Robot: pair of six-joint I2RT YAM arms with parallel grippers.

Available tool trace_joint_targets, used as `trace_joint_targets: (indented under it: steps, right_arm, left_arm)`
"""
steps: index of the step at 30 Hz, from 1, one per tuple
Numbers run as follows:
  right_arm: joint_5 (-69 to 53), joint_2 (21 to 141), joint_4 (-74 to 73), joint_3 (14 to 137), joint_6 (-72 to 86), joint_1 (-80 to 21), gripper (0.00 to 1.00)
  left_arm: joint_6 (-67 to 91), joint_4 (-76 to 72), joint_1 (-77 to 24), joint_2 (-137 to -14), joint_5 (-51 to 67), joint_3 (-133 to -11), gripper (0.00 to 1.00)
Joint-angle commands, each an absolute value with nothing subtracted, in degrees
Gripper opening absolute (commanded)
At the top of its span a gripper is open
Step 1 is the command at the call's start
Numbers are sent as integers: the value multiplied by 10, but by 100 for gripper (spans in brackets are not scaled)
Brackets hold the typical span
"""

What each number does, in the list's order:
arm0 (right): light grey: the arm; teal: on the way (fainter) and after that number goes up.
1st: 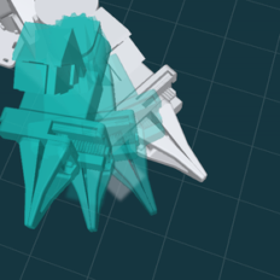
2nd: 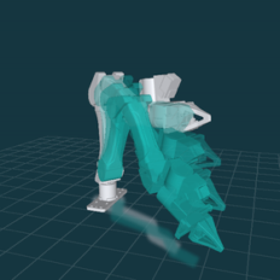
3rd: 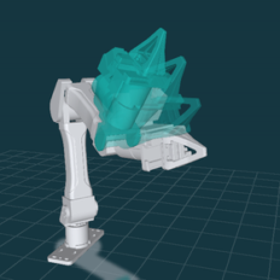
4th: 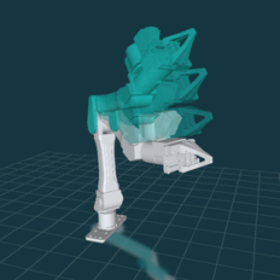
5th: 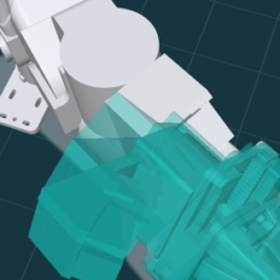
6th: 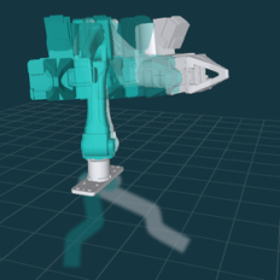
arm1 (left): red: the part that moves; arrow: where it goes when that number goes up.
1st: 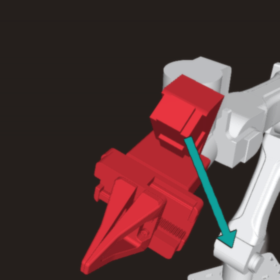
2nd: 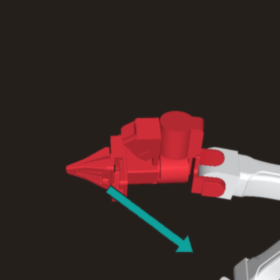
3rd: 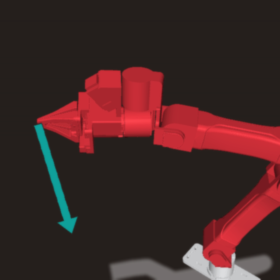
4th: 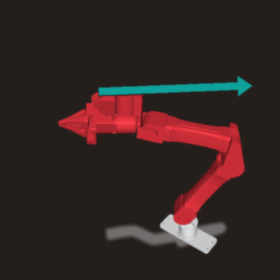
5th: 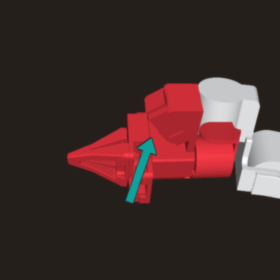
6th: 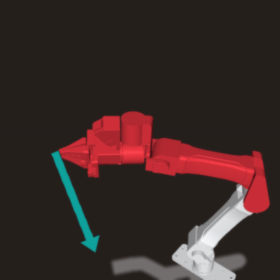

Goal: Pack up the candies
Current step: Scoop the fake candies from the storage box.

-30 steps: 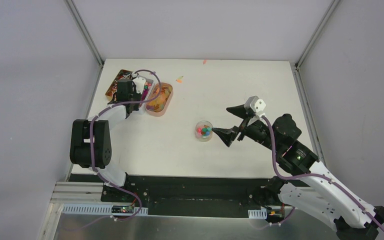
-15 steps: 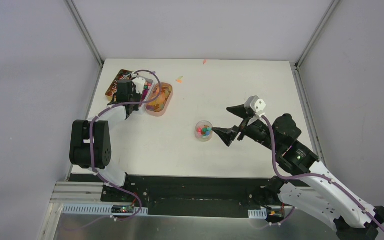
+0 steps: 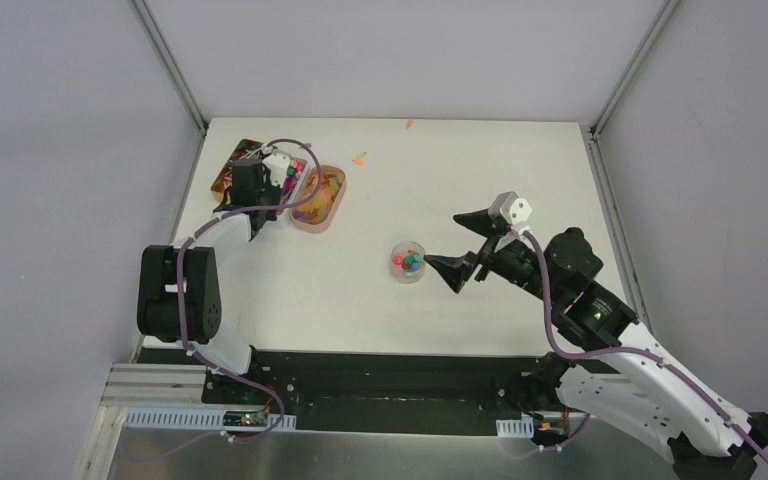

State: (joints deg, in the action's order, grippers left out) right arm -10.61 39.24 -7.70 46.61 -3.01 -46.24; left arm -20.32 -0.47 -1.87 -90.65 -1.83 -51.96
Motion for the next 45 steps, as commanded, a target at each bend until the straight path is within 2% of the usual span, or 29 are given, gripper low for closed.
trace_joint_targets:
  steps: [1, 21, 37, 45]
  right_arm:
    - [-102, 384, -69, 468, -33, -465, 100]
    - [-109, 374, -71, 462, -19, -464, 100]
    - [-113, 359, -72, 462, -12, -464, 100]
    - [-113, 357, -68, 455, -8, -464, 100]
  left_arm:
    - [-194, -45, -18, -874, -7, -519, 0]
    - [-192, -34, -18, -844, -18, -503, 0]
    - [-224, 22, -17, -751, -24, -500, 0]
    - [-247, 65, -18, -667, 70, -515, 0]
